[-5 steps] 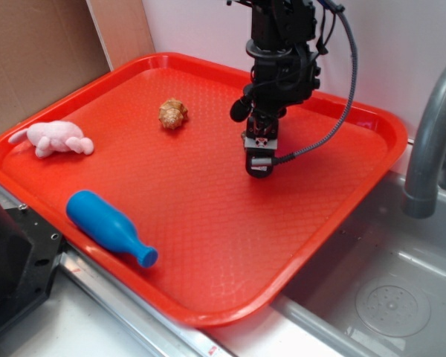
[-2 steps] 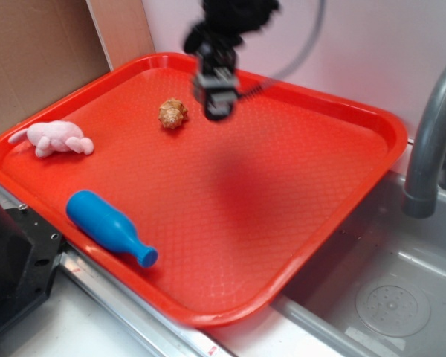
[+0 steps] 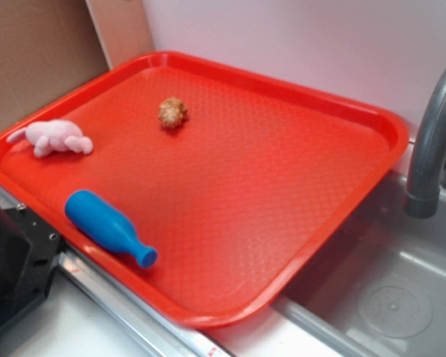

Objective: Grab the rock.

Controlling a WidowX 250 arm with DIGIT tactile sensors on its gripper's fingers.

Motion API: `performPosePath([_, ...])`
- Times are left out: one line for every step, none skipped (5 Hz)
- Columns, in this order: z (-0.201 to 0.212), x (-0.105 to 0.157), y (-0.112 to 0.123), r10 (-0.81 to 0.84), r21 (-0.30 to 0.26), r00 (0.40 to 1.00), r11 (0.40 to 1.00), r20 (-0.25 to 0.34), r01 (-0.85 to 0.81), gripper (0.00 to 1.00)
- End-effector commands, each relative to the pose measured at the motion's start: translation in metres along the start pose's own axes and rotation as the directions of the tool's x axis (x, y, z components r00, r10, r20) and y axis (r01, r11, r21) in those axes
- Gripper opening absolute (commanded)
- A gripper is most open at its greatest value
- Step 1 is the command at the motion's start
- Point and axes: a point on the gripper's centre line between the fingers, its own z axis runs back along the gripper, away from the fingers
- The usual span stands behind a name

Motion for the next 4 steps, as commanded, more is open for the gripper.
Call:
performPosePath([0.03,-0.012,-0.004,0.249,-0.029,0.958,0.968,0.141,-0.247,0.0])
performPosePath([0.025,-0.013,-0.006,0.235,-0.06,0.96,0.972,0.151,-0.229,0.0])
performPosePath([0.007,-0.019,-0.006,0.214,-0.128,0.958,0.973,0.19,-0.192,0.0])
performPosePath([-0.01,-0.016,-0.007,0.2,-0.17,0.963,0.971,0.179,-0.17,0.0])
